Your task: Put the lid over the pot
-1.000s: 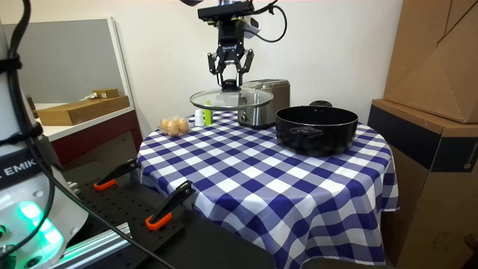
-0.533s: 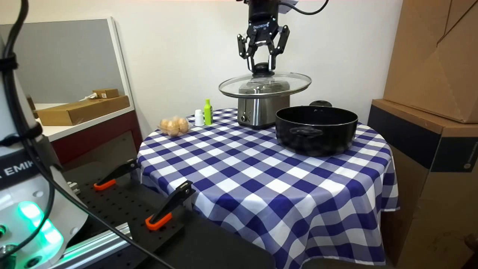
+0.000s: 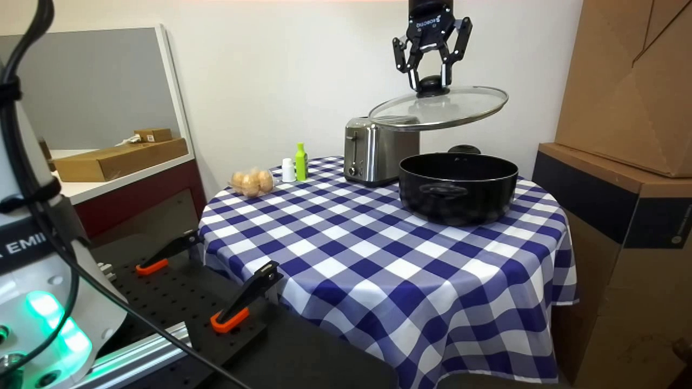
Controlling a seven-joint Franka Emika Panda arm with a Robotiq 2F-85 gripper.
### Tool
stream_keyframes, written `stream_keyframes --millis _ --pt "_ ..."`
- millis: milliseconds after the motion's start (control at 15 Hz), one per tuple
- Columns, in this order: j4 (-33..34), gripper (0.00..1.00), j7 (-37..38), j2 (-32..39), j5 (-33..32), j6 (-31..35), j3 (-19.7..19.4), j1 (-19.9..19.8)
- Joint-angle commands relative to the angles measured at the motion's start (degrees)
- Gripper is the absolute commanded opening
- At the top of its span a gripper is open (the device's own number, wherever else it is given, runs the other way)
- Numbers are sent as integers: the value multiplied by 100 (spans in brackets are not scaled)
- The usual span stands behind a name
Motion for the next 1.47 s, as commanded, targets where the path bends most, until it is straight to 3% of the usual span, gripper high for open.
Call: stream_keyframes --millis 0,400,733,1000,1400 --pt "1127 24 300 702 -73 -261 -16 27" --pt "2319 24 878 1736 -385 -367 -46 213" --pt "2896 24 875 2460 -301 -558 11 259" --pt "2919 24 802 2783 -161 -570 83 203" --pt "2374 24 816 2711 96 -377 122 59"
